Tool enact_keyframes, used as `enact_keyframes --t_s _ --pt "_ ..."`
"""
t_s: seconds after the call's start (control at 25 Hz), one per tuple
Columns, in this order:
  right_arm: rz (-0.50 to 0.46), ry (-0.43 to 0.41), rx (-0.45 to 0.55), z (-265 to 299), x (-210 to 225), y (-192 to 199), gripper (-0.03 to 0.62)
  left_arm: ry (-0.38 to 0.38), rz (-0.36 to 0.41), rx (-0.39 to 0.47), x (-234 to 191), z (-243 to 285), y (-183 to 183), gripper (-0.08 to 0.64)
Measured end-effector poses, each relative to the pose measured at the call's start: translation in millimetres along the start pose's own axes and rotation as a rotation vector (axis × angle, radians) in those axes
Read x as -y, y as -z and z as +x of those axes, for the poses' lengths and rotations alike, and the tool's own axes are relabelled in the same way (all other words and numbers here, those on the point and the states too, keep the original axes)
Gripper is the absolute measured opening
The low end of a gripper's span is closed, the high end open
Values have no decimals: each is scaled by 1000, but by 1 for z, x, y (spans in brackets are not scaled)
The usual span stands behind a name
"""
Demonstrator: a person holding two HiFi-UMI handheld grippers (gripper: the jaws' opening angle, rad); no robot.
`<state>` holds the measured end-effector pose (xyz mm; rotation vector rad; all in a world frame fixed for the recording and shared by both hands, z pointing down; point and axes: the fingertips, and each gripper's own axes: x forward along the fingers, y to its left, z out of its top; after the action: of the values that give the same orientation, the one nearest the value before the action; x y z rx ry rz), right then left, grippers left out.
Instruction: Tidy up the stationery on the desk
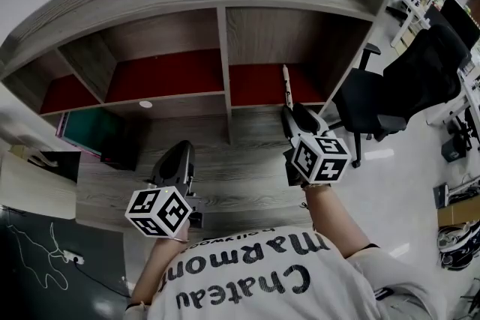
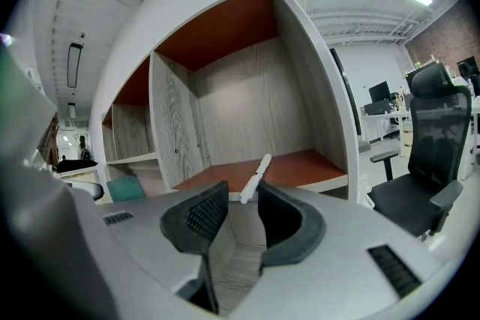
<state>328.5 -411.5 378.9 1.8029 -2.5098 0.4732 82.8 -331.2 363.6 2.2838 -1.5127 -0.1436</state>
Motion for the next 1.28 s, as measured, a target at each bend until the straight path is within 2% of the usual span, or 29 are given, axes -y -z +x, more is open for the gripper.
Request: enact_keyframes --t_s 0.28,0.64,1.28 --pt "15 25 0 6 1 2 133 -11 1 -2 -8 -4 -2 15" --pt "50 59 7 8 5 3 91 -10 -4 -11 -16 -4 -1 15" --pt "80 63 10 6 9 1 67 -8 -6 -8 -15 -2 -1 15"
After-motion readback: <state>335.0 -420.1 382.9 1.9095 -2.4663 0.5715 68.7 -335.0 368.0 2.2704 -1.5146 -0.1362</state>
